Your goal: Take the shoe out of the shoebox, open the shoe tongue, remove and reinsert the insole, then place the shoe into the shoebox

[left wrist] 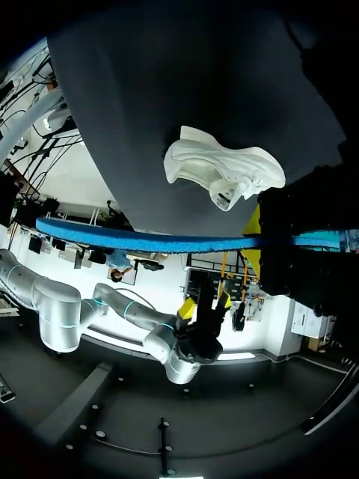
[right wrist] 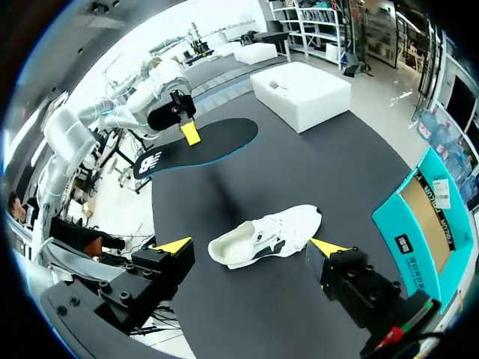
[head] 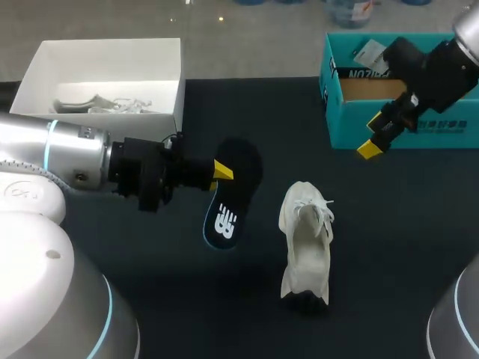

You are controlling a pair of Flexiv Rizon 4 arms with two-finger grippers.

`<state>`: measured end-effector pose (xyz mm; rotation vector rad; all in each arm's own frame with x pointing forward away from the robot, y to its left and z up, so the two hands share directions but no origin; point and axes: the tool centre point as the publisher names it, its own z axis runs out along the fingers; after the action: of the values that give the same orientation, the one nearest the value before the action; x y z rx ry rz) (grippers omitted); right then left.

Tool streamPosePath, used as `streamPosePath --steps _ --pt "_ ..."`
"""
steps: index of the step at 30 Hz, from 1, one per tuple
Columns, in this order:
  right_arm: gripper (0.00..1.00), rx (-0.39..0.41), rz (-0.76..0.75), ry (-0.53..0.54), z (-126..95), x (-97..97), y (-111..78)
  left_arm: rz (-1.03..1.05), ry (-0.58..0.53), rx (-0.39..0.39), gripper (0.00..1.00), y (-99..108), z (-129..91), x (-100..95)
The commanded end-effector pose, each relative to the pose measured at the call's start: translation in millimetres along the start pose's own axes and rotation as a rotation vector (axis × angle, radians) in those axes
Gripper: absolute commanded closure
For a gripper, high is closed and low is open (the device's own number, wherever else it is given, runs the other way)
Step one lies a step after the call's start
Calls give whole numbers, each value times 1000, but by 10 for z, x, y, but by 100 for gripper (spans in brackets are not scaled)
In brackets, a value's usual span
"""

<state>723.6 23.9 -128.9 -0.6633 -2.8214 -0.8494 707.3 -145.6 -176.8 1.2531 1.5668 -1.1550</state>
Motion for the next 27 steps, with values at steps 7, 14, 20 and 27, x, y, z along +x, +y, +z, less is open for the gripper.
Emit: streamPosePath --steps 7,14,20,27 --pt "0 12 13 -16 -17 -12 -96 1 2 1 100 5 4 3" --pt "0 12 13 -16 -17 -12 -96 1 2 1 100 5 4 3" --pt "0 12 13 -16 -17 -12 -96 1 2 1 100 5 4 3" --pt "0 12 13 -16 -17 -12 -96 1 2 1 100 5 4 3"
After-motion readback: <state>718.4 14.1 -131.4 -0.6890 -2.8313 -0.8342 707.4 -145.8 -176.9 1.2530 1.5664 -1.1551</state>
